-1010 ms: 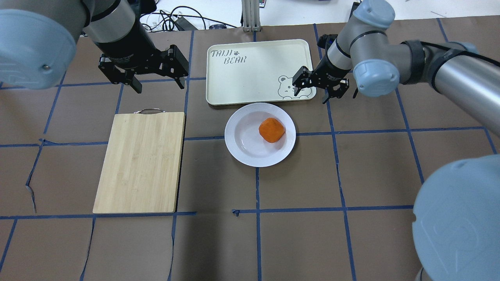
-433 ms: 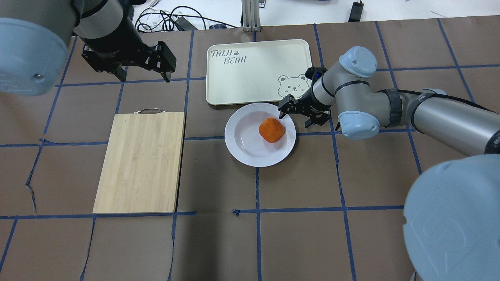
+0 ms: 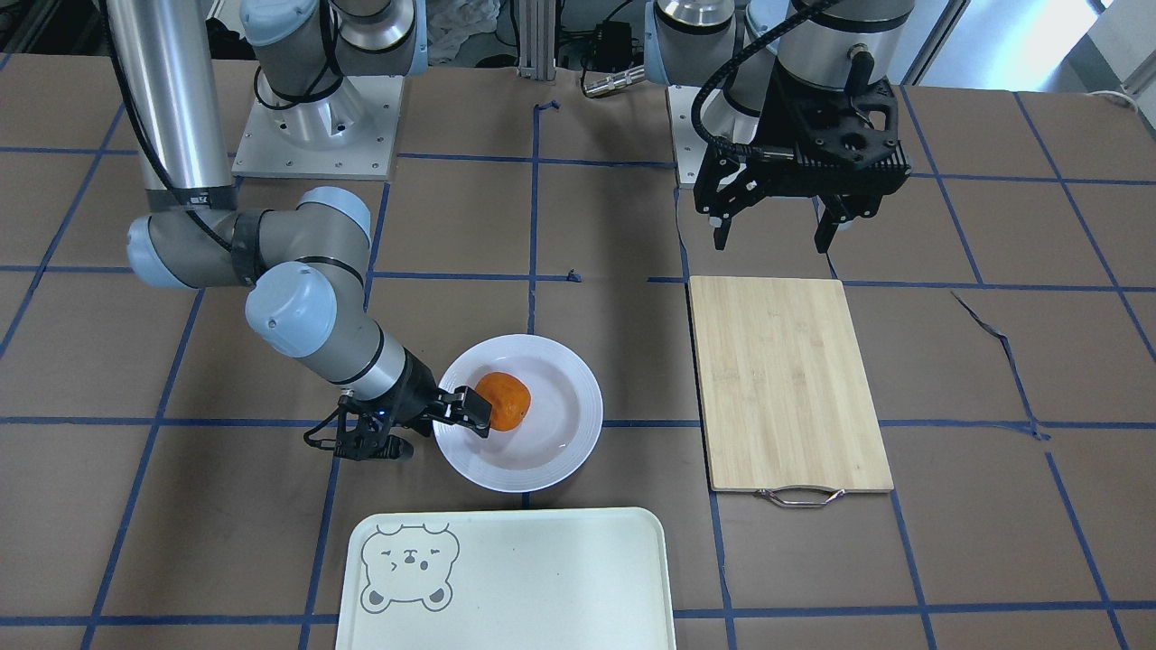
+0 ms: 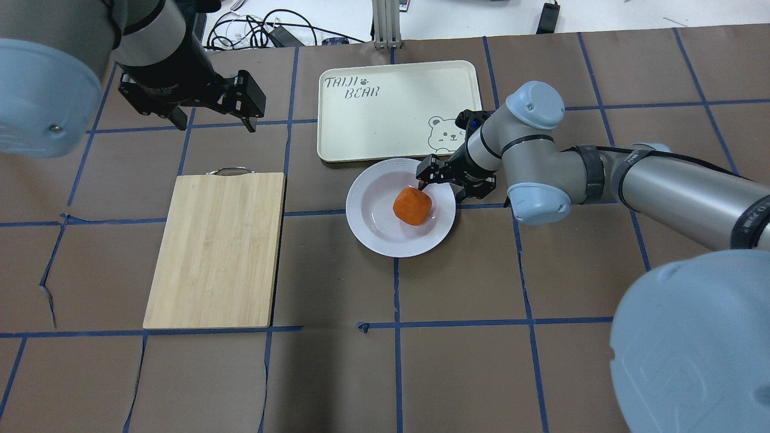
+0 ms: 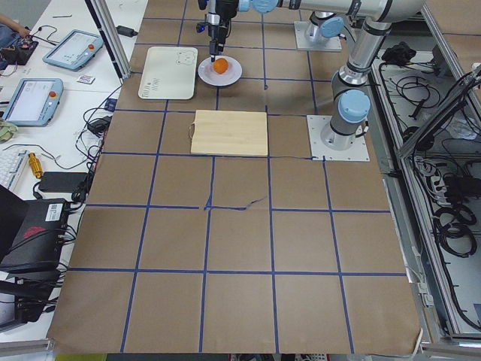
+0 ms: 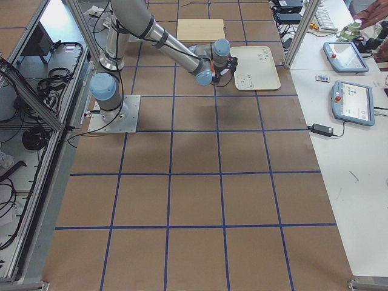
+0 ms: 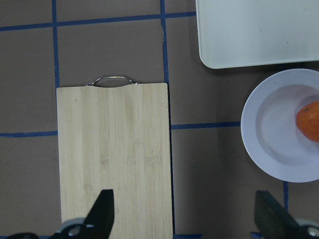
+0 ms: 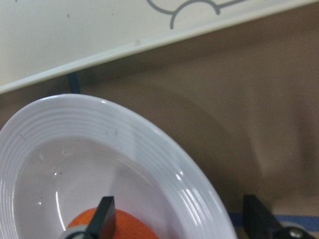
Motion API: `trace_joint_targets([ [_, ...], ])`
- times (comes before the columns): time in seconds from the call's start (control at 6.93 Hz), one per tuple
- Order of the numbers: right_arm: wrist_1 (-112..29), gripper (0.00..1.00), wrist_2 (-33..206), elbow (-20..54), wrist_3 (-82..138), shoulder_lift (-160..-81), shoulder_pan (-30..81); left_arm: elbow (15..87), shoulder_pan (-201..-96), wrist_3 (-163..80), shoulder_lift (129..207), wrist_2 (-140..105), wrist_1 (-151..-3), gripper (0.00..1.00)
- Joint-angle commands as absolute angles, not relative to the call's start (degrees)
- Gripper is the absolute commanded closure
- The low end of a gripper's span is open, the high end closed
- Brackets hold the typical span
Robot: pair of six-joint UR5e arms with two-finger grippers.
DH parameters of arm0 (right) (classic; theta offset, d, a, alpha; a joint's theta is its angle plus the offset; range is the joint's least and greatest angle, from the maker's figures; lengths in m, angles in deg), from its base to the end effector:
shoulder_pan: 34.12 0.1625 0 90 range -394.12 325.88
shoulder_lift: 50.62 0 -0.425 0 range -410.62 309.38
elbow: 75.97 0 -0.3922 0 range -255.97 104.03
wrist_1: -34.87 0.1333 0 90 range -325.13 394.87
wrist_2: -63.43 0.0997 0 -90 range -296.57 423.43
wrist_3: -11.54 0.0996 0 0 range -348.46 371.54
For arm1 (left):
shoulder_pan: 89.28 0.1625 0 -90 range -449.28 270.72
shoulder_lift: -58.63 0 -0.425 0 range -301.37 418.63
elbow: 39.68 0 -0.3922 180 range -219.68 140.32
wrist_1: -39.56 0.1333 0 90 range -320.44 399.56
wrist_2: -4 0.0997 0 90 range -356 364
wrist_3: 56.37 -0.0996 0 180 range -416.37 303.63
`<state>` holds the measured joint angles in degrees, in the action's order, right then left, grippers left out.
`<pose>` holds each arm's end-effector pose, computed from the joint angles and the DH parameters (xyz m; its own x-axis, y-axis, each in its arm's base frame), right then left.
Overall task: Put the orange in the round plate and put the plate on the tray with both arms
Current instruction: 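Grip the white bowl rim with the right gripper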
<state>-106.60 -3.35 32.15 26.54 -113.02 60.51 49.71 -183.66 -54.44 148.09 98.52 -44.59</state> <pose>0.2188 -0.5633 0.1773 -0.9025 0.1470 -0.4048 0.1587 0.9873 0.0048 -0.1632 -0.4881 0.5090 -0.9967 0.0332 -0.0741 0.0423 0.9913 -0.1244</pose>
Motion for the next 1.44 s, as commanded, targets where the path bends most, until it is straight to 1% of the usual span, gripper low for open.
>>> trace_joint_targets([
  [0.0, -107.0, 0.36, -2.9, 32.4, 28.6, -113.1, 61.8, 50.1, -183.7, -54.4, 147.7, 98.6, -44.5, 0.0],
  [0.14, -107.1, 0.35, -3.5, 32.4, 31.6, -113.4, 61.9, 50.2, -183.7, -54.4, 147.6, 98.7, -44.5, 0.0],
  [0.58, -107.3, 0.35, -3.0, 33.6, 30.2, -112.8, 61.9, 50.3, -183.7, -54.3, 147.3, 98.8, -44.6, 0.0],
  [0.72, -107.3, 0.33, -3.1, 33.7, 30.2, -112.6, 61.8, 50.3, -183.7, -54.3, 147.3, 98.8, -44.6, 0.0],
  [0.87, -107.3, 0.05, -3.0, 33.9, 30.4, -112.7, 61.8, 50.3, -183.7, -54.4, 147.2, 98.8, -44.6, 0.0],
  [1.01, -107.1, 0.05, -3.0, 34.0, 30.4, -112.9, 61.8, 50.3, -183.6, -54.3, 147.2, 98.8, -44.6, 0.0],
  [1.15, -107.0, 0.08, -2.9, 34.2, 30.6, -112.8, 61.9, 50.3, -183.6, -54.3, 147.2, 98.8, -44.6, 0.0],
  [1.3, -107.2, 0.27, -2.8, 35.4, 30.5, -113.3, 61.8, 50.3, -183.6, -54.2, 147.2, 98.8, -44.7, 0.0],
])
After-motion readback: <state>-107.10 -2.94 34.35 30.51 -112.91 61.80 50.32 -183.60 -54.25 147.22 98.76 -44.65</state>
